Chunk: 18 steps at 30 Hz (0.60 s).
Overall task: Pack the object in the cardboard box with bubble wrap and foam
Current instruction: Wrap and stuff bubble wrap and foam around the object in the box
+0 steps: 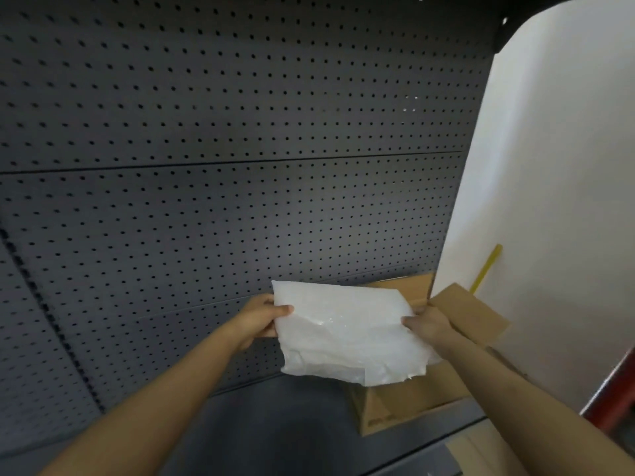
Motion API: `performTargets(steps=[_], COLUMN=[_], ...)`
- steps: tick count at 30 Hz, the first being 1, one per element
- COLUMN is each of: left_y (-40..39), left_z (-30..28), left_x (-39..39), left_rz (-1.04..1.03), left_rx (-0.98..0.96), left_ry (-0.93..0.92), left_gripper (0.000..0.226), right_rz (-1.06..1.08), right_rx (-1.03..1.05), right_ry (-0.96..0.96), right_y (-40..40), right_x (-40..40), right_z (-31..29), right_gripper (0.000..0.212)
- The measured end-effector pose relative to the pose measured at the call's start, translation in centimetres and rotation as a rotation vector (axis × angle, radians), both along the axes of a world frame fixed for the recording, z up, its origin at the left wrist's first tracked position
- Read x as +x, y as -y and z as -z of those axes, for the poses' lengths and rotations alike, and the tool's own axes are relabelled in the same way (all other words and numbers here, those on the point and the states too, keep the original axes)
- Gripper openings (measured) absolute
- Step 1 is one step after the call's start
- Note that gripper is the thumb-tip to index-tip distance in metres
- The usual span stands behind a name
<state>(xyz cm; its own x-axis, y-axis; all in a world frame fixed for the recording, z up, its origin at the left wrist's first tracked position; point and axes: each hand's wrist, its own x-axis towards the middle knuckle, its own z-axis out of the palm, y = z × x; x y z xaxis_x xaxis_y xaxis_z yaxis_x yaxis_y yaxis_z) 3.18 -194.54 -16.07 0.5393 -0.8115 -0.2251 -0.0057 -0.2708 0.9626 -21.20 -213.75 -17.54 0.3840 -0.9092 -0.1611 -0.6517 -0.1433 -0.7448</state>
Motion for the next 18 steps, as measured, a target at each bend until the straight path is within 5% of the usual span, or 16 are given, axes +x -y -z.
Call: performTargets(steps=[5,18], left_y=[4.8,13.8], left_z=[1.0,3.5], left_x=[-5.2,-10.6], left_rz=[-0.082,-0.154], left_rx=[0.033,0.155], left_ry=[0.028,0.237], left_gripper=[0.011,0.033], right_rz=[-0.043,-0.068], right_rx=[-0.008,-0.002], right_ry=[-0.043,-0.156], right_y=[5.9,15.5], right_x=[-4.6,-9.4], right_z=[0.0,2.1], right_gripper=[0.034,0.027])
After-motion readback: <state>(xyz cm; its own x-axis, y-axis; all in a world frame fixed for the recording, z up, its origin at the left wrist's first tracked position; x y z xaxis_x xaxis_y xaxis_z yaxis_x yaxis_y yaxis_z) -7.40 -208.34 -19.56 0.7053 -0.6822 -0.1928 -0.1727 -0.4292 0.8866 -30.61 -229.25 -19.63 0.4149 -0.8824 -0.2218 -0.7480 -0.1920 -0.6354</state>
